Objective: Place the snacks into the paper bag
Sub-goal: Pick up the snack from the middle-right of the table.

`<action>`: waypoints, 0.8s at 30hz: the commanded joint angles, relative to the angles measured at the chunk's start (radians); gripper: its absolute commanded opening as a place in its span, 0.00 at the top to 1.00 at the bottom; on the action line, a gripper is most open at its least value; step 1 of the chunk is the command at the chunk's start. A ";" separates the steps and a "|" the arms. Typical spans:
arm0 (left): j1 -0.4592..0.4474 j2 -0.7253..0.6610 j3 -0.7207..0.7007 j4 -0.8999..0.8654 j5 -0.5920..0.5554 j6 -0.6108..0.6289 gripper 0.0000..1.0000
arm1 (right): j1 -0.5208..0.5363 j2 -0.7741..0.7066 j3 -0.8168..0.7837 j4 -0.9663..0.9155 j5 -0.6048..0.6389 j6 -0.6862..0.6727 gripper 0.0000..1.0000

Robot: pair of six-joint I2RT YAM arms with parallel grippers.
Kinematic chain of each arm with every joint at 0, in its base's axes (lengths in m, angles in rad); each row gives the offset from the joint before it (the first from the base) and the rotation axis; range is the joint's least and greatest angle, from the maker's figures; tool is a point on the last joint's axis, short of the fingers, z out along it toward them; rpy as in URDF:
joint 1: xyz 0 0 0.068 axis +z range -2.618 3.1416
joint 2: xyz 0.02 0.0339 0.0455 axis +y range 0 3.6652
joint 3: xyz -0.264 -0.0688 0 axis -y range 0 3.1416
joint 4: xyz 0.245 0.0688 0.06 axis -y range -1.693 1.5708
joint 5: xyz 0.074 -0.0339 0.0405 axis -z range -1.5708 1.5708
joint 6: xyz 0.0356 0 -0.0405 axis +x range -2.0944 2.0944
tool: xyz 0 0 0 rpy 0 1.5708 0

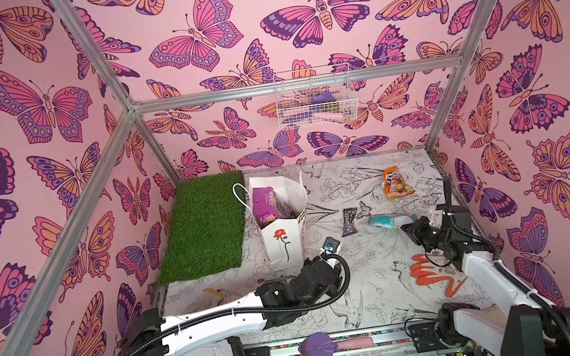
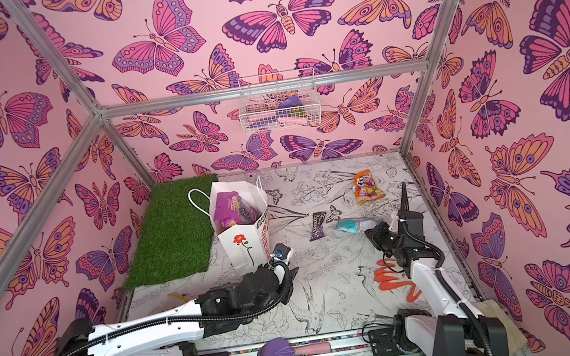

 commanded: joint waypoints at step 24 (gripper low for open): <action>-0.014 0.013 0.025 0.014 -0.017 0.005 0.66 | 0.027 -0.163 0.105 -0.197 0.011 -0.062 1.00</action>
